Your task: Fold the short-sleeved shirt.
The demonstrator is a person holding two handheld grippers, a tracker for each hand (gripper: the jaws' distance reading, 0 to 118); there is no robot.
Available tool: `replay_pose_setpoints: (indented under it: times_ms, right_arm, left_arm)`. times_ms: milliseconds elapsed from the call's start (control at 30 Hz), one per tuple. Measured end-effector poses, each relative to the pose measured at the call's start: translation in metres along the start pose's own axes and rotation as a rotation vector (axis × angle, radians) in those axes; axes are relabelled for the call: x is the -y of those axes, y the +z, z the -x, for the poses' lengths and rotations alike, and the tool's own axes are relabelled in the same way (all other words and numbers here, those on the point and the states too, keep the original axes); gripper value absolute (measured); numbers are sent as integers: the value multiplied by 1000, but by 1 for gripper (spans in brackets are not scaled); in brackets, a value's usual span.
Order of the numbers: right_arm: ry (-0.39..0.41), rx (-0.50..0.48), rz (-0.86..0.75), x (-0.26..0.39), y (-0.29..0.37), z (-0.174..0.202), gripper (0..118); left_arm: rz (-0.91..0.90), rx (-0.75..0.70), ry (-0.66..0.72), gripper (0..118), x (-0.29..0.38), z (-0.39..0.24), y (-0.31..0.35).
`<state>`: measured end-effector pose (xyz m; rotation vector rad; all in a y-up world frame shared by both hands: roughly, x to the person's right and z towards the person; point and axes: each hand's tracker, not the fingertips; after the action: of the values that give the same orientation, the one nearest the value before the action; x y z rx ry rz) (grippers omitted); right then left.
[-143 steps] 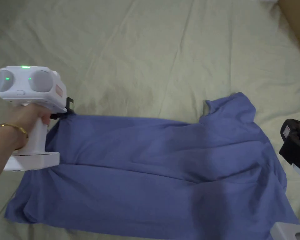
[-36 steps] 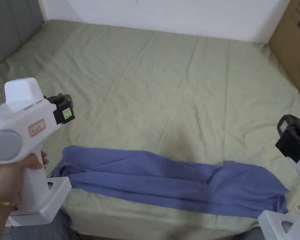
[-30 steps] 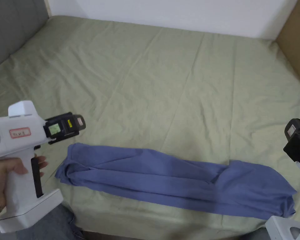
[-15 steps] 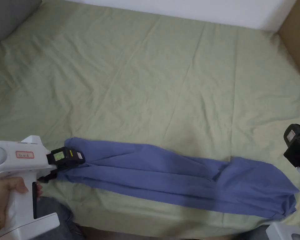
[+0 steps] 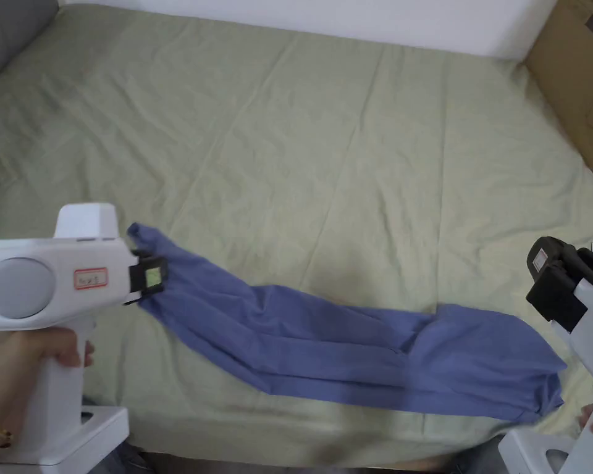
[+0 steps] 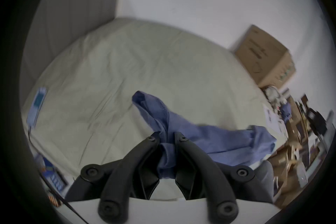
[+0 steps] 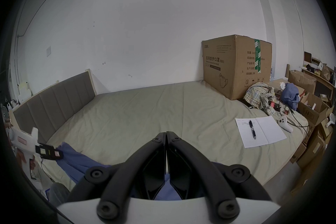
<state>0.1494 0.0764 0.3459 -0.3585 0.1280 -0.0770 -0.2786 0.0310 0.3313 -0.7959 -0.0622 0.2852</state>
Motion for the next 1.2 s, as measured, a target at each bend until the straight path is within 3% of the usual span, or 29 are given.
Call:
replay_pose_setpoints:
  times_ms: [167, 233, 267, 333, 500, 533, 567, 600, 633, 700, 767, 833, 900, 933, 1033, 1100, 1200]
  right_arm:
    - [-38, 12, -26, 1, 13, -15, 0]
    - [-51, 24, -33, 3, 19, -23, 0]
    - [-60, 28, -33, 5, 22, -27, 0]
    - [-84, 42, -39, 7, 30, -36, 0]
    - [-120, 97, -44, 14, 45, -56, 0]
    - [-128, 105, -44, 15, 48, -59, 0]
    - [-132, 112, -42, 16, 50, -62, 0]
    - [-135, 121, -40, 18, 52, -65, 0]
    - [-136, 128, -36, 19, 53, -68, 0]
    - [-139, 140, -27, 22, 55, -72, 0]
    - [-144, 145, -19, 24, 54, -75, 0]
    - [-155, 140, -17, 25, 53, -76, 0]
    - [-161, 131, -15, 25, 52, -75, 0]
    - [-160, 127, -16, 25, 52, -73, 0]
    - [-155, 111, -19, 25, 49, -69, 0]
    - [-154, 96, -18, 24, 47, -67, 0]
    - [-155, 85, -18, 25, 46, -65, 0]
  left_arm:
    - [-9, 175, -148, 12, -12, -80, -6]
    - [76, 167, -226, 12, -4, -113, -28]
    - [137, 234, -179, 12, 5, -130, -38]
    - [212, 263, -250, 12, 20, -155, -69]
    - [399, 207, -318, 13, 73, -203, -134]
    - [361, 115, -368, 17, 80, -204, -144]
    - [369, 115, -349, 25, 88, -204, -155]
    - [386, 115, -338, 39, 94, -207, -161]
    - [395, 139, -299, 64, 98, -207, -163]
    - [401, 276, -164, 87, 95, -205, -160]
    - [384, 334, -77, 89, 80, -200, -147]
    - [258, 345, -78, 89, 58, -188, -131]
    - [106, 310, -79, 85, 35, -174, -106]
    - [34, 273, -93, 71, 25, -165, -96]
    - [-73, 83, -191, 11, 11, -156, -77]
    - [-96, -46, -277, 9, 16, -149, -85]
    - [28, -37, -239, 1, 38, -141, -107]
